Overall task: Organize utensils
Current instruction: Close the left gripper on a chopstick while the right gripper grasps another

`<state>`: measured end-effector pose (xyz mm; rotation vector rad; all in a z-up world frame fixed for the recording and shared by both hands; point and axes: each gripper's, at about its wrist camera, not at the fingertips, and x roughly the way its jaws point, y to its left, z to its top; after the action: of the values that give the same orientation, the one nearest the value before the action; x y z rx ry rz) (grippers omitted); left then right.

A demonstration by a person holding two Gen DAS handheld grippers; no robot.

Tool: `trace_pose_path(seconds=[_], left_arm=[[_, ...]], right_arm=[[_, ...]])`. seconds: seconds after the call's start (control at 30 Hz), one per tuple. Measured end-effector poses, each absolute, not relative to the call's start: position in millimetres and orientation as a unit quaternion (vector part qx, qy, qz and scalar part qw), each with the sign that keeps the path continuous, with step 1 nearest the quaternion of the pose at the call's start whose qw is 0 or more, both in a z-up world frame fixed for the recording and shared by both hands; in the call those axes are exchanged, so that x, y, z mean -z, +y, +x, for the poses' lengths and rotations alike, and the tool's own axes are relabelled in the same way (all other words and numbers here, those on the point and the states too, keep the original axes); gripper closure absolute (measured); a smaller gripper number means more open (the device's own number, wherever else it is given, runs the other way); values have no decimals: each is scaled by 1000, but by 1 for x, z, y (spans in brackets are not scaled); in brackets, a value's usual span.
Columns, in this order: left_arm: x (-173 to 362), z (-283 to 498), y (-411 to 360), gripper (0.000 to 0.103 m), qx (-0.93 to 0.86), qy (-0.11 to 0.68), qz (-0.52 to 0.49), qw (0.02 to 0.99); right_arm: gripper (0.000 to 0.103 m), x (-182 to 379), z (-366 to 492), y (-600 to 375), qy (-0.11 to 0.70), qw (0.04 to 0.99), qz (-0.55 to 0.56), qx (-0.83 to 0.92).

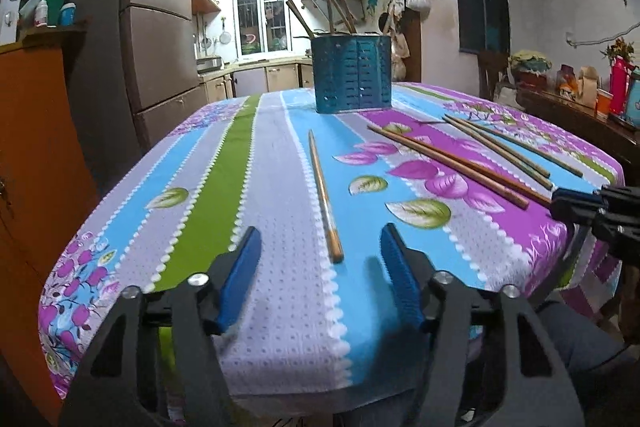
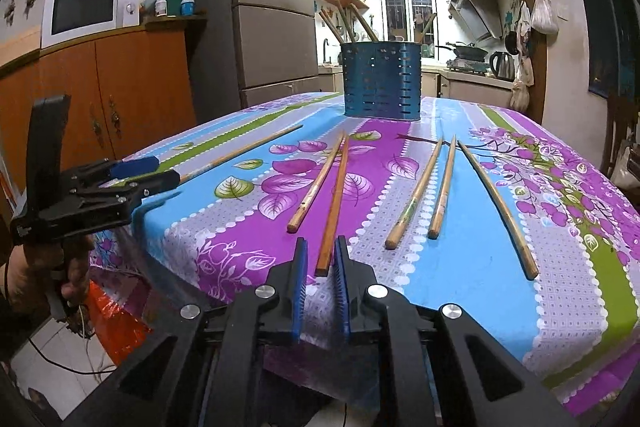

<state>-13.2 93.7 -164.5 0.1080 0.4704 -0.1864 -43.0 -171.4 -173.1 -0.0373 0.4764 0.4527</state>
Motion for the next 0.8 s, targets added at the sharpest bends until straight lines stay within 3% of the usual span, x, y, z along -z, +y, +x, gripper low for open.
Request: trace_pose_path(seconds=[0.13,0.2,0.8], left_arm=[[169,-11,85,69,105,240,57,963],[170,-9,82,73,110,241,57,963],[175,-6,79,75,102,221,40,969]], right_arm=[[88,173,-43,-171,232,947,-17,-220],[88,174,-43,-171,231,948,-18,-219],[89,178,-46,-170,213,951,-35,-223]])
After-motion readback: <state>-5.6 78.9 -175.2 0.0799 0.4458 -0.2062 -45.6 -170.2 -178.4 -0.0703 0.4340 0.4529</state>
